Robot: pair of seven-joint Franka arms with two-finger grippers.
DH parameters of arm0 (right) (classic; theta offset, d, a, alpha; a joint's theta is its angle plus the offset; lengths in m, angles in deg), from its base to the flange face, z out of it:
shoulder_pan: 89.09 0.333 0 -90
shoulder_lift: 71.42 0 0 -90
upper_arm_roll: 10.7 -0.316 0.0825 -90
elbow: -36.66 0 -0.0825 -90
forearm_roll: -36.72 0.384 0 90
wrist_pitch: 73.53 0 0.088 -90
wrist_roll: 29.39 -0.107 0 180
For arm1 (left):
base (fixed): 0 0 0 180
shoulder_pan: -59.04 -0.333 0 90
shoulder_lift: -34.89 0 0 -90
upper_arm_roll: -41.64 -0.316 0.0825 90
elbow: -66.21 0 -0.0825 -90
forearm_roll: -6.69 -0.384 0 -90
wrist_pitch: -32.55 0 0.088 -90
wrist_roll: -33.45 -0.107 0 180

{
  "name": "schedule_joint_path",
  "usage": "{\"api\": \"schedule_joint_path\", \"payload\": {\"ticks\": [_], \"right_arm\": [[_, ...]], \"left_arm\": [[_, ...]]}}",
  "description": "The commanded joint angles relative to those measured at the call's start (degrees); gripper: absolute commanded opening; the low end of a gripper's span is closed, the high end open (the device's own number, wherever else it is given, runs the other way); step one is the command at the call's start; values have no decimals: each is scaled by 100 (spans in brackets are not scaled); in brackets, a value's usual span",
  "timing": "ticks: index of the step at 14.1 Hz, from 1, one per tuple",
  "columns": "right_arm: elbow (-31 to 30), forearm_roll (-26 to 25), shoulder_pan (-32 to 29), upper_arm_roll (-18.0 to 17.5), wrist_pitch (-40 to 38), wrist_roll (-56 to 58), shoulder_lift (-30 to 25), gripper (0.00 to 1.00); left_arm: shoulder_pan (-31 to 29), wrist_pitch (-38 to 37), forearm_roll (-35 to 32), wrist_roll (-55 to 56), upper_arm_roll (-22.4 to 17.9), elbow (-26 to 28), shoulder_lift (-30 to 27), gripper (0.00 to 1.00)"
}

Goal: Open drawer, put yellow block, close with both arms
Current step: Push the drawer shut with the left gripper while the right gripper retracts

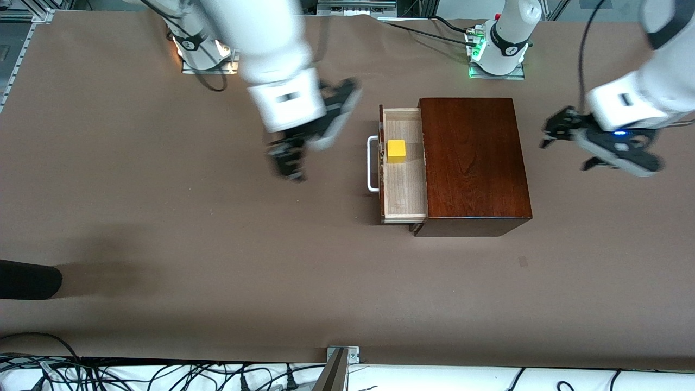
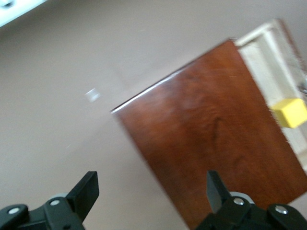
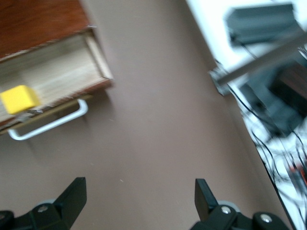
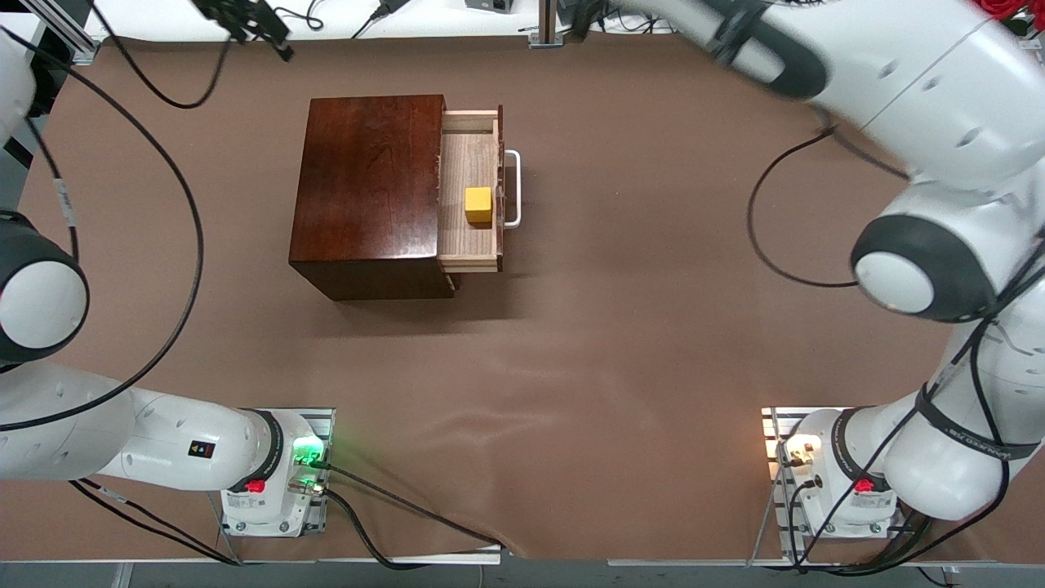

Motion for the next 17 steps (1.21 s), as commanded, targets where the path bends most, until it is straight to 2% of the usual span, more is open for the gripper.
{"api": "schedule_joint_path", "payload": {"ticks": [1,2,5,7,10,14,17], "right_arm": [[-1406,486,-901,-186,8,-80,-1035,100],[-1978,670,-1218,-177,8,-80,-1465,100],[-3359,725,-1896,-46,61,-124,-2521,100],[-3757,716,-1915,418,70,-194,-2822,100],[-3820,708,-1907,745,-157,-588,-2858,100],[-3794,611,-1907,781,-370,-1265,-2867,100],[-3715,260,-1898,746,-369,-1346,-2823,100]], "left_arm": [[22,-56,144,-302,777,-18,264,100],[22,-56,144,-319,1102,-18,361,100],[83,153,126,-241,2025,-27,817,100],[267,645,109,-249,2343,-18,1238,100],[785,1515,-145,-293,2503,-18,1740,100],[1147,2482,-1295,-311,2696,-18,2478,100],[1314,2668,-1867,-364,2705,-9,2726,100]]}}
